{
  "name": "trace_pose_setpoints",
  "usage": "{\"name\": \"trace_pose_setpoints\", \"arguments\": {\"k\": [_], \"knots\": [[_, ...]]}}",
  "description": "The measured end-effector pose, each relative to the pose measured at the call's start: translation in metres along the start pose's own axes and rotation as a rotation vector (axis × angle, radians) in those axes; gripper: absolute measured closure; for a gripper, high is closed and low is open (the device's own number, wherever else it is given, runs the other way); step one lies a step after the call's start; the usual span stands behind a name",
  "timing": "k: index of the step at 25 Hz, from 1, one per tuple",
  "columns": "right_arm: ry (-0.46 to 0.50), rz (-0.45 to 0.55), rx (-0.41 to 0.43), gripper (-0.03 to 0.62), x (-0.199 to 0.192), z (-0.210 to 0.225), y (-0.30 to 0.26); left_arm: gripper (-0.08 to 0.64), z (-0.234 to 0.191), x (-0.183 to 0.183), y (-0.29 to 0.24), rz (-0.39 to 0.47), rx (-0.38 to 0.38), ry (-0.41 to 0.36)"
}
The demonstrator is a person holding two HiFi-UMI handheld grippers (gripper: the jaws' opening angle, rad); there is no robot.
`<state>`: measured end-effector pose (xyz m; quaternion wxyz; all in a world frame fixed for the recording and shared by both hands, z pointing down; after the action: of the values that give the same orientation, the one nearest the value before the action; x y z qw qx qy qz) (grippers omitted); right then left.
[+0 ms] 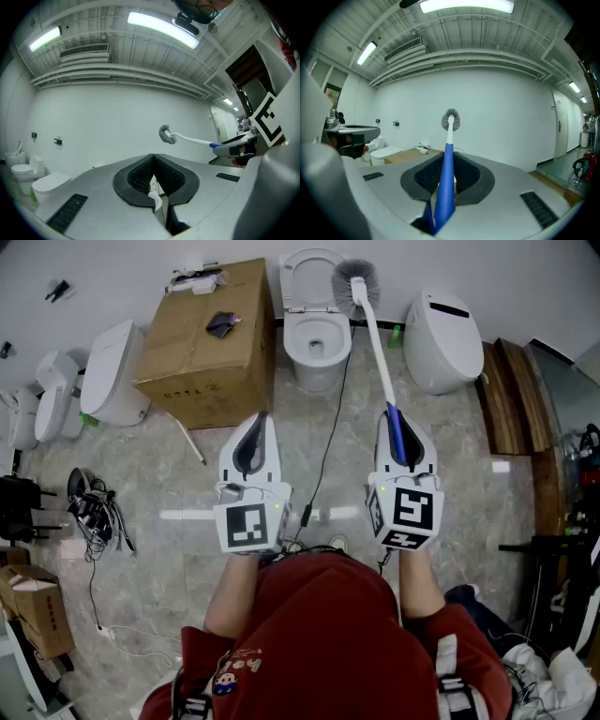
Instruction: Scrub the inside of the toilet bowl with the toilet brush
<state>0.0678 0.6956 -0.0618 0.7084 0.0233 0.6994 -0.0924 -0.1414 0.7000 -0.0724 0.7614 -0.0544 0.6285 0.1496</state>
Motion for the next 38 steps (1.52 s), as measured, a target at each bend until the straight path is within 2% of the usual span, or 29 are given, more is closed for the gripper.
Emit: {"name": "trace_pose_setpoints", "arguments": {"k": [11, 18, 24, 28, 34, 38], "knots": [[-0.026, -0.014, 0.009, 0.532, -0.008, 0.025, -0.004, 0.548, 0.018, 0.001, -0.012, -0.039, 0.011, -0.032], [-0.049, -0.057, 0.036, 0.532, -0.021, 0.054, -0.007, 0.548, 0.046, 0.004, -0.022, -0.01, 0.002, -0.039], [-0.102, -0.07, 0.054, 0.532, -0.031, 0.086, -0.003, 0.548, 0.081, -0.007, -0.032, -0.051, 0.005, 0.049], [-0.125, -0.081, 0.078, 0.532, -0.037, 0.1, -0.003, 0.548, 0.096, -0.015, -0.035, -0.083, 0.006, 0.048], [-0.108, -0.097, 0.093, 0.532, -0.041, 0.107, -0.024, 0.548, 0.092, -0.023, -0.058, -0.096, 0.005, 0.067], [-0.1, -0.108, 0.102, 0.532, -0.044, 0.105, -0.047, 0.548, 0.081, -0.029, -0.079, -0.059, 0.02, 0.075]]}}
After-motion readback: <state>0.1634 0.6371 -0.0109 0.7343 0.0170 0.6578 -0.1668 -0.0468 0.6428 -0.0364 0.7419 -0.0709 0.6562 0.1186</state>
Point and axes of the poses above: the fingertips, and each gripper's own axes: y backward along the fingers, z to its right, x out of its top, the point moved 4 cm from there along y, backward along the fingers, and after that the axes turned 8 degrees about -y, right-handed, at the moved point
